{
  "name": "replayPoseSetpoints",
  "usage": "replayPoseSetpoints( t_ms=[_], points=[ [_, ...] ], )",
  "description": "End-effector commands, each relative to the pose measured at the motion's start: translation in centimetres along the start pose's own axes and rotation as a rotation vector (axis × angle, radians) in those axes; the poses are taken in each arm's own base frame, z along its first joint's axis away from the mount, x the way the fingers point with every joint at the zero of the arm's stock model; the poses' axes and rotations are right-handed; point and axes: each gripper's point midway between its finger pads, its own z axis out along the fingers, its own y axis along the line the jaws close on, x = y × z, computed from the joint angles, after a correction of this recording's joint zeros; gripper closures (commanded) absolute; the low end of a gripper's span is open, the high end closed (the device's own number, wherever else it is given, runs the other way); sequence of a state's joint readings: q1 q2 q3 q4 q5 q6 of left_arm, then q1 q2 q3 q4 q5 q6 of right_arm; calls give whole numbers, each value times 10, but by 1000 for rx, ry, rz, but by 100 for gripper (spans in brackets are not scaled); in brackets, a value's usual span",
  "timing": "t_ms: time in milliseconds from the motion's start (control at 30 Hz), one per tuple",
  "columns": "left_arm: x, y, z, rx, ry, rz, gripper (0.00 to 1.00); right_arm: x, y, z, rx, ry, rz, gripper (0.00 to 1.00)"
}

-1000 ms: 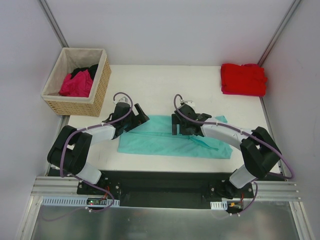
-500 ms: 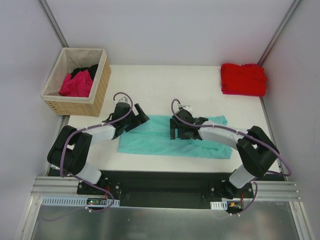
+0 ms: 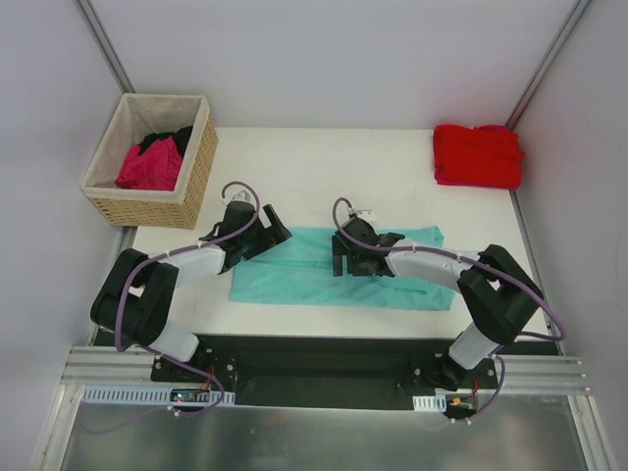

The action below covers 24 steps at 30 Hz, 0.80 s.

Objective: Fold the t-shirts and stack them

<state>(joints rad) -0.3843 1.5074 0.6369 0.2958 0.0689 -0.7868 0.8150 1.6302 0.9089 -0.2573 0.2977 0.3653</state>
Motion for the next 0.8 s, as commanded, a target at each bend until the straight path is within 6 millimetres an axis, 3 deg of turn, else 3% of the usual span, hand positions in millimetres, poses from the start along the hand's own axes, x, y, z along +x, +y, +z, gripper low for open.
replayPoseSetpoints(
  t_ms=[0, 67, 133, 167, 300, 400, 500, 633, 767],
  points=[
    [-11, -1, -14, -32, 0, 47, 1, -35, -3, -39, 23, -82, -22, 3],
    [-27, -22, -24, 18, -27, 67, 1, -66, -1, -69, 12, -163, -34, 4],
    [-37, -39, -37, 62, -41, 80, 1, -80, -12, -91, 48, -204, -54, 3],
    [-44, -54, -45, 103, -46, 87, 2, -96, -12, -114, 24, -261, -36, 3],
    [-62, -93, -81, 217, -61, 135, 1, -105, -35, -155, 47, -318, -22, 3],
    [-61, -118, -110, 316, -28, 179, 1, -101, -54, -168, 67, -348, 9, 3],
    [-51, -132, -133, 399, 27, 204, 1, -92, -76, -164, 97, -353, 67, 3],
    [-29, -125, -152, 448, 60, 198, 1, -92, -104, -144, 129, -367, 154, 3],
    [-17, -112, -166, 460, 36, 211, 1, -106, -111, -115, 116, -318, 198, 3]
  ],
)
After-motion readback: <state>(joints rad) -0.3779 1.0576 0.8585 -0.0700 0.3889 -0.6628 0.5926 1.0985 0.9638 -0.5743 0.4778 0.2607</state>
